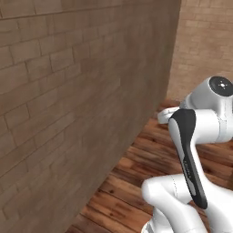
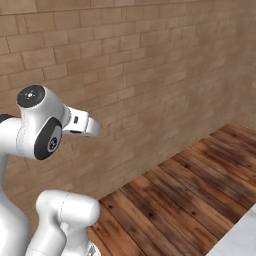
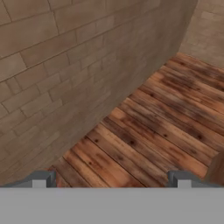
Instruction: Four empty soda cans are scattered around the kitchen. Gather all the cans and cluster them next to the stove for recycling.
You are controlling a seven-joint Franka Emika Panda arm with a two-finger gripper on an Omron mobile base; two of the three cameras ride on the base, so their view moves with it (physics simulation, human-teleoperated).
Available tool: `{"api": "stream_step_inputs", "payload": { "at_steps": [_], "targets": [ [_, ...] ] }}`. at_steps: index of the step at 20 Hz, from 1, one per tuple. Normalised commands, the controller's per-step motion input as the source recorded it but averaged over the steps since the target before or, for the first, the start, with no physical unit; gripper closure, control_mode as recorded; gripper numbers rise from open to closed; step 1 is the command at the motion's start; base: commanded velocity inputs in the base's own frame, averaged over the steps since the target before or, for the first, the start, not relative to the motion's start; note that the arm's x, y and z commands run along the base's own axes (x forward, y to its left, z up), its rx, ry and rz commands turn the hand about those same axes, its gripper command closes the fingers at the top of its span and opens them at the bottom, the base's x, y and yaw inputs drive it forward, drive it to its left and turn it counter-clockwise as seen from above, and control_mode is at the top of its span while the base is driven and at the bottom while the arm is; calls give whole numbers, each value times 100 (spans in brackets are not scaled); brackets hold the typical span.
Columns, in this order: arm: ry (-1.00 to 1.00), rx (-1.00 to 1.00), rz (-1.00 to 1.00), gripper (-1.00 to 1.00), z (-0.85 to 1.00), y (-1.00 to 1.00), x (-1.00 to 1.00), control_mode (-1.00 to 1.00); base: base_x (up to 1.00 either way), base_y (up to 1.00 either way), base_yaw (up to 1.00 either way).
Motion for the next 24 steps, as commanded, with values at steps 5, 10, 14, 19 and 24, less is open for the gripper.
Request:
{"api": "stream_step_inputs", "payload": {
  "at_steps": [5,10,14,19,24],
  "targets": [
    [0,0,0,-100,0,0,0,100,16,0,-43],
    [0,0,0,-100,0,0,0,100,23,0,-41],
    [0,0,0,-100,0,0,0,100,63,0,-26],
    [0,0,0,-100,0,0,0,100,96,7,-13],
    [0,0,0,-100,0,0,0,100,100,23,-11]
  ]
}}
